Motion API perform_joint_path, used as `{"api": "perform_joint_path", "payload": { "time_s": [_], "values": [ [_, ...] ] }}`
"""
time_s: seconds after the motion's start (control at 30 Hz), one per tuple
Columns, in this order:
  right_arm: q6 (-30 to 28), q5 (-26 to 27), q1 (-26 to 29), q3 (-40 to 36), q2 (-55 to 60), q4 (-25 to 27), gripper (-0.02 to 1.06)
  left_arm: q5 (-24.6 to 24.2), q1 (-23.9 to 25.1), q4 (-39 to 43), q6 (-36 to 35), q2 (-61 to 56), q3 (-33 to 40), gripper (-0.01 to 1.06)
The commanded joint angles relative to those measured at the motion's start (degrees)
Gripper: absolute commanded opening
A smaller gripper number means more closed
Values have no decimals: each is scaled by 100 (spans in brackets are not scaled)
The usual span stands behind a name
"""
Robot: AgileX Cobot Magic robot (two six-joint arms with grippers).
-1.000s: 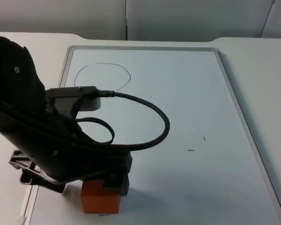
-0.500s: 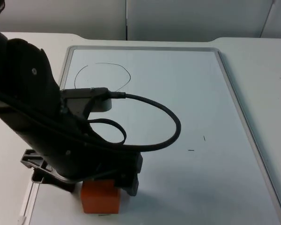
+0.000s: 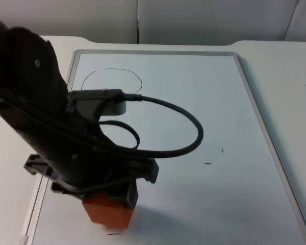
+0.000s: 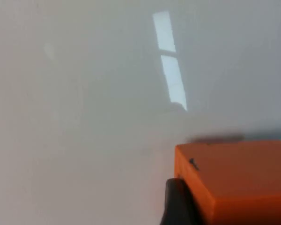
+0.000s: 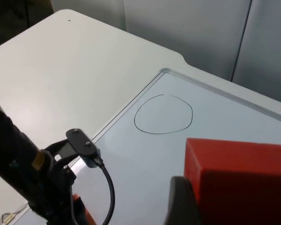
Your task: Pick up one cube with the left hand and another cube with the right hand. First place the cube in the right hand at the target position, then stack the cube in the left hand on top.
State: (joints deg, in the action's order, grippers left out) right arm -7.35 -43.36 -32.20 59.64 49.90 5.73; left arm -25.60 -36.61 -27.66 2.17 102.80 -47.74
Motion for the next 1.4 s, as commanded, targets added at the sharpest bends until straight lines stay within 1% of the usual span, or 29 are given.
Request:
{"api": "perform_joint_path", "payload": {
  "time_s": [0.0,0.07,0.13,0.2,0.23,0.27,0.37,0.4,0.5,0.53,0.63,0.7,0.77,0.87,0.9,1.03,1.07,1.17,1.23,1.37],
  "values": [
    [-55,21,-27,-29,-47,12,0,-183,-24,130,65,-261,-121,0],
    [-55,21,-27,-29,-47,12,0,-253,-24,191,65,-469,-170,0],
    [-65,22,-27,-29,-47,12,0,-308,-24,326,74,-991,-232,0],
    [-118,22,-27,-29,-47,12,0,-481,-24,521,202,-1559,-232,0],
    [-118,22,-27,-29,-47,12,0,-481,-24,521,202,-1559,-232,0],
    [-170,9,-27,-29,-47,12,0,-678,-24,794,215,-2054,-232,0],
    [-170,9,-27,-29,-47,12,0,-1066,-24,1193,215,-2997,-221,0],
    [-170,9,-27,-29,-47,12,0,-1066,-24,1193,215,-2997,-221,0],
    [-169,9,-27,-29,-34,12,0,-1343,-24,1401,190,-3852,-221,0],
    [-169,9,-27,-29,-34,12,0,-1343,-24,1401,190,-3852,-221,0],
    [-169,9,-27,-29,-34,12,0,-1713,-24,1650,190,-4705,-221,0],
    [-169,9,-27,-29,-34,12,0,-1877,-24,1764,190,-5055,-221,0],
    [-169,9,-27,-29,-34,12,0,-1928,-24,1817,190,-5112,-221,0],
    [-226,9,-27,-29,-34,12,0,-2198,-24,2171,164,-5604,-221,0],
    [-226,9,-27,-29,-34,12,0,-2198,-24,2171,164,-5604,-221,0],
    [-319,9,-27,-29,-34,12,0,-2294,-24,2766,-304,-6030,-211,0],
    [-319,9,-27,-29,-34,12,0,-2294,-24,2766,-304,-6030,-211,0],
    [-454,-13,-27,-29,-34,12,0,-2484,-24,3188,-619,-6202,-211,0],
    [-470,-2,-27,-29,-8,12,0,-2607,-24,3242,-706,-6214,-211,0],
    [-479,-12,-27,-29,146,12,0,-2632,-24,3231,-706,-6214,-211,0]
  ]
}}
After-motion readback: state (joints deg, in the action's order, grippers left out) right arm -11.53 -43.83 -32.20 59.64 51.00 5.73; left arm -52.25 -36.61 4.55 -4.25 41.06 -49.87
